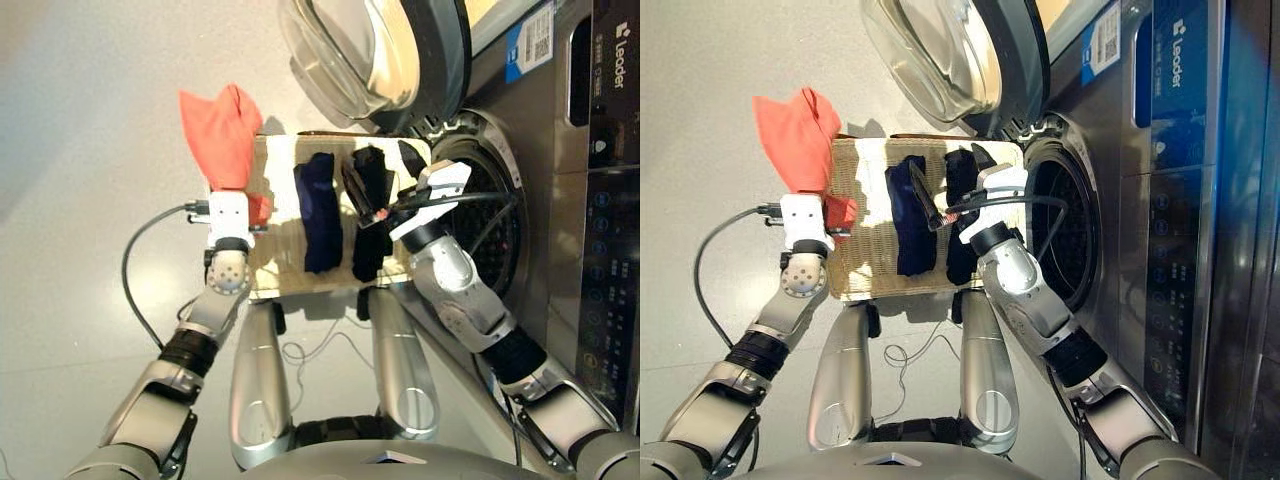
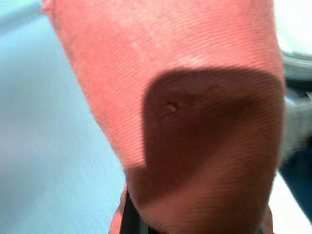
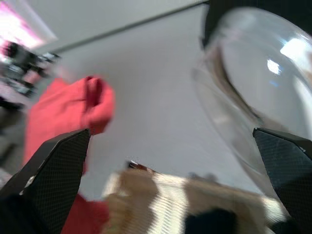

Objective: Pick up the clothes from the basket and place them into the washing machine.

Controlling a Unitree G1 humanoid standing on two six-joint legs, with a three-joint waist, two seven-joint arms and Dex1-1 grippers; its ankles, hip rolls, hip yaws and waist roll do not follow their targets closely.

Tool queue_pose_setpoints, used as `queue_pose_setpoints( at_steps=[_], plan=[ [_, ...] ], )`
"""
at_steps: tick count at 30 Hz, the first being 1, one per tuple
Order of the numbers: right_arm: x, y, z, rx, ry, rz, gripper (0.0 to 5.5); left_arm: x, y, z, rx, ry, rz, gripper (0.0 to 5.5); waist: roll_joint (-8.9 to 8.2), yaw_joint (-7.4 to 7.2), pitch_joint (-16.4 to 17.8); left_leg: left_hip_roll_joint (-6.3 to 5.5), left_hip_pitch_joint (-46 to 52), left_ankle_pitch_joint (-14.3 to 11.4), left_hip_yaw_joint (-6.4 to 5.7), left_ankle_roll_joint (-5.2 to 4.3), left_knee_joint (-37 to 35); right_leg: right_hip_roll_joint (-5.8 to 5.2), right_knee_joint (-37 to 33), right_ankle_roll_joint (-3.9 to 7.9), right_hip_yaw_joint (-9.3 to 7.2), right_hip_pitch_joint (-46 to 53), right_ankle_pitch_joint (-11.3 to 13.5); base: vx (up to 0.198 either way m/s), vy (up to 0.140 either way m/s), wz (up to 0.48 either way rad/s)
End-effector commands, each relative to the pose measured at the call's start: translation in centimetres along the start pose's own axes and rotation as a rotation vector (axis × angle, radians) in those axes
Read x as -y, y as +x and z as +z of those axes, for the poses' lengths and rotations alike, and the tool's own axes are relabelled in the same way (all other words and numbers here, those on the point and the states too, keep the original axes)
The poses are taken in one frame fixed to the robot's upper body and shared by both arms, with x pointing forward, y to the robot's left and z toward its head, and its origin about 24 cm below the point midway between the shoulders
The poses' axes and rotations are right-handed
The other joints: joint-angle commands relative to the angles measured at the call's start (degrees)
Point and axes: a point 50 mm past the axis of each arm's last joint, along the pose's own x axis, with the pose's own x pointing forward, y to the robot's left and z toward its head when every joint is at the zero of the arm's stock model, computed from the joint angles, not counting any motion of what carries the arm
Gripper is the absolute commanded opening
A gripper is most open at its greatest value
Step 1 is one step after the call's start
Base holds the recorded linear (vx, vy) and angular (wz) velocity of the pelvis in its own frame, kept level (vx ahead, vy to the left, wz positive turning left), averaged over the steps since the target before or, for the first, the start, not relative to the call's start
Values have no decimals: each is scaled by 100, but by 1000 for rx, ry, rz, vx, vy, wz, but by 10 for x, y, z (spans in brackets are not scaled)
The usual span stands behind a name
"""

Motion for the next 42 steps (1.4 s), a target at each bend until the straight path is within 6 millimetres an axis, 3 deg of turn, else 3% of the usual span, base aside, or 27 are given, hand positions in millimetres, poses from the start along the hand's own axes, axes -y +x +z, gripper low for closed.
queue_pose_setpoints(
  at_steps=[1, 12, 18, 32, 33, 34, 42],
  plan=[
    [-20, 11, 41, 148, 62, 162, 550, 10, -3, 46, 296, 34, -72, 0, 282, 0, -70, -161, 25, -96, 112, -64, 108, -99, 118, 391, 272, 134, -235, 0, 0, 0],
    [-56, 34, 55, 128, 87, 392, 550, 15, -10, 72, 522, 220, -150, 0, 384, 54, -70, -167, -4, -121, 71, -71, 146, -113, 185, 369, 269, 124, -305, 0, 0, 0],
    [-68, 39, 67, 165, 81, 465, 550, 17, -10, 72, 548, 275, -181, 0, 401, 50, -70, -165, -45, -111, 104, -54, 154, -92, 194, 381, 295, 52, -286, 0, 0, 0],
    [-64, 38, 60, 131, 95, 420, 550, 6, -7, 99, 657, 225, -78, 0, 438, 58, -70, -167, -140, -85, 104, -50, 162, -110, 196, 380, 300, -46, -249, 0, 0, 0],
    [-59, 38, 57, 126, 87, 385, 78, 4, -7, 102, 668, 211, -58, 0, 445, 61, -70, -167, -160, -81, 102, -48, 167, -113, 196, 375, 299, -60, -246, 0, 0, 0],
    [-58, 38, 57, 130, 83, 373, 0, 3, -7, 103, 671, 207, -47, 0, 449, 58, -70, -168, -165, -82, 103, -47, 171, -115, 192, 374, 299, -60, -244, 0, 0, 0],
    [-44, 30, 56, 168, 49, 254, 0, 9, -6, 108, 704, 212, -13, 0, 448, 27, -70, -172, -217, -69, 88, -40, 181, -109, 188, 377, 303, -112, -236, 0, 0, 0]
  ],
)
